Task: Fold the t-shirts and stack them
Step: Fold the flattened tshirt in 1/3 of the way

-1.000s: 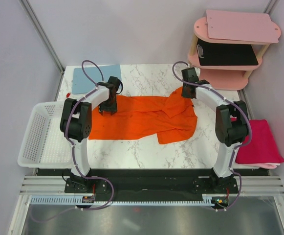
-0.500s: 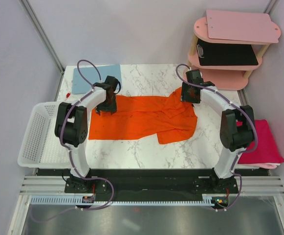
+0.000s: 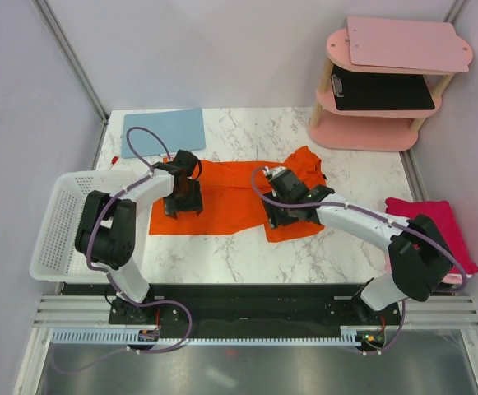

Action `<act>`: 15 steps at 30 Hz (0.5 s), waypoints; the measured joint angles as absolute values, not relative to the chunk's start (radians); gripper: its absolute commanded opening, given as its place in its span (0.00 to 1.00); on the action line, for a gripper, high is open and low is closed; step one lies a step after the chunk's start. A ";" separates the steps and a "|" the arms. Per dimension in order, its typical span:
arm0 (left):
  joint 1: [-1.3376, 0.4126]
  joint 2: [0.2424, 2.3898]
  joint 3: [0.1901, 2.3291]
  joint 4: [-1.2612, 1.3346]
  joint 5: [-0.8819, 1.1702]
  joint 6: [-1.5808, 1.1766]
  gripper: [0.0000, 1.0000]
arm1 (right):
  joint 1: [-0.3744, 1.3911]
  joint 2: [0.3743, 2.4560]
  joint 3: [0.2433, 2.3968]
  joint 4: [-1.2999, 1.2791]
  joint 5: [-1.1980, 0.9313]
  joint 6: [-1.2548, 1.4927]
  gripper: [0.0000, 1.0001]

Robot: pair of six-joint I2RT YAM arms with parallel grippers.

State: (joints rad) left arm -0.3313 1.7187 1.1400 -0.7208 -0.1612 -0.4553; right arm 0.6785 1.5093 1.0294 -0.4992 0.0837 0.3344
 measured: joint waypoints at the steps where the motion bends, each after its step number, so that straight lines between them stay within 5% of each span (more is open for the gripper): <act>1: -0.327 1.719 1.118 -0.717 -0.145 -0.462 0.77 | 0.703 1.509 1.015 -0.503 0.093 0.339 0.64; 15: -0.261 1.615 1.040 -0.677 -0.067 -0.488 0.84 | 0.914 1.686 0.971 -0.472 0.291 0.430 0.56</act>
State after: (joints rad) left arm -0.2611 1.6154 1.0397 -0.6765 -0.0669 -0.4885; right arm 0.9142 1.6859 0.9707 -0.4725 0.2909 0.4305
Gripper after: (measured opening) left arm 0.834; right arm 0.621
